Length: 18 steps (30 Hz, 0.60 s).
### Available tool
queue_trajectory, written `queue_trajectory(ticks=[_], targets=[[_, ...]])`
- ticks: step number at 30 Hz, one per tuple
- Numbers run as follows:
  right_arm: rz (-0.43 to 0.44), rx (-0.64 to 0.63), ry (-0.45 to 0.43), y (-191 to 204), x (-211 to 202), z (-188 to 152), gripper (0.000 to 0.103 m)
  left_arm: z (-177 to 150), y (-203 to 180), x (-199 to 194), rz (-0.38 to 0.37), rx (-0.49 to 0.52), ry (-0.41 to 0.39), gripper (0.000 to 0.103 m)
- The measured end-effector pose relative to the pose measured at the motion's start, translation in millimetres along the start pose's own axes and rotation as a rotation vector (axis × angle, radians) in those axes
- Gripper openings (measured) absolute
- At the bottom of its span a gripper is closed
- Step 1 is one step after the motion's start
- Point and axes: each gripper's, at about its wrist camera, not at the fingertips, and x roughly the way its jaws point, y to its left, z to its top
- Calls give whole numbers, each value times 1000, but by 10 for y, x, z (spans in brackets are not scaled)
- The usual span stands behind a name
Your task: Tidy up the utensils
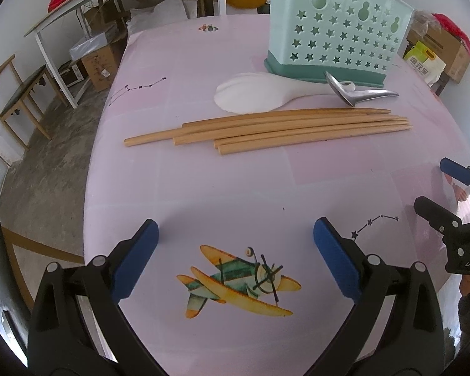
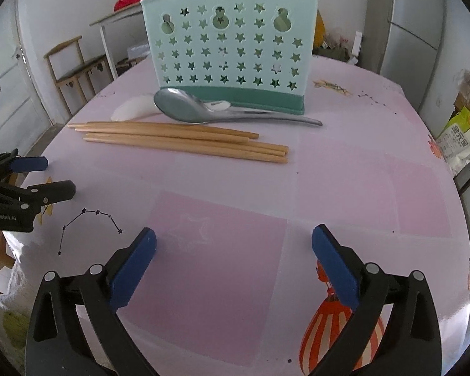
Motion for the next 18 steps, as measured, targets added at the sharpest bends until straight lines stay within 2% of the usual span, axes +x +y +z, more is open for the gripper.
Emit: queue_trajectory(ticks=[2,4,8,9,11,13,17,18], targets=[[7,-6,2,-19,-17,-2,97,21,-18,-11,9,8,5,96],[3,-5,12,-53,-21,7,97,54,-26,-59,18,11,-22,96],[2,29,28,-161,-42,31,97,208,-18,-254,-58,-8,-128,94],[5,45,25,-197,-51,40,96,271,-29,-312,-82,-9,-163,91],[24,82,14,-283,-69,59,96,372,-62,-388,-122,-2,-216,77],[44,117,4,-355,-81,82,96,503,-122,-435,-196,8,-262,72],[63,144,-17,-430,-92,101,94,681,-289,-391,-333,23,-293,56],[68,147,-19,-436,-89,99,93,729,-328,-354,-364,28,-289,54]])
